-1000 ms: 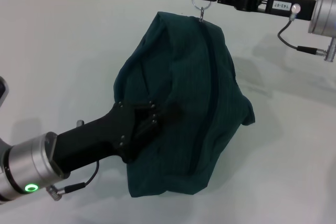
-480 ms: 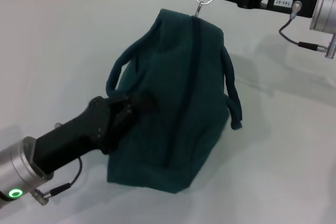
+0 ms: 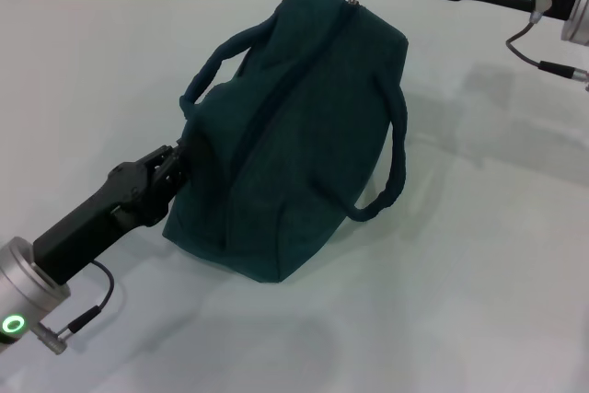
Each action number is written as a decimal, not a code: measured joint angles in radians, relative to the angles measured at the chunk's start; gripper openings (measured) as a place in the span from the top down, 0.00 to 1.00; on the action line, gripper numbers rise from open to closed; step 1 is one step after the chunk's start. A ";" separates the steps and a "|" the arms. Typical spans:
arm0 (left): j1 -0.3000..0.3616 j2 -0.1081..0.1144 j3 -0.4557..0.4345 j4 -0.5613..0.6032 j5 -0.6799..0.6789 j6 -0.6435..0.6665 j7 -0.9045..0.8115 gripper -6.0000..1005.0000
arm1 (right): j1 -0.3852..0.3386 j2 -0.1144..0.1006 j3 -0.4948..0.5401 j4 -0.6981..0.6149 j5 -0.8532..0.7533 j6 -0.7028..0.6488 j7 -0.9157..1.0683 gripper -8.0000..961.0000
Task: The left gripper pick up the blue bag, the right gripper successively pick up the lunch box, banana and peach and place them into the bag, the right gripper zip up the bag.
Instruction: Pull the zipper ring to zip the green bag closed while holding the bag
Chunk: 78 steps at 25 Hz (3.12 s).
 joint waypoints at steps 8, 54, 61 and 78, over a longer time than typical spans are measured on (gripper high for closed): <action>0.004 0.000 -0.001 0.000 -0.042 -0.034 0.054 0.83 | -0.004 0.001 0.003 -0.008 0.001 -0.004 -0.017 0.97; -0.480 0.214 0.000 0.683 0.671 -0.062 -1.321 0.14 | -0.020 -0.011 0.033 -0.007 0.001 -0.007 -0.058 0.96; -0.474 0.179 -0.001 0.755 0.773 -0.070 -1.307 0.15 | -0.023 -0.011 0.035 -0.001 0.002 -0.017 -0.059 0.96; -0.455 0.133 -0.022 0.753 0.811 -0.081 -1.291 0.36 | -0.036 -0.006 0.035 0.003 0.016 -0.041 -0.059 0.95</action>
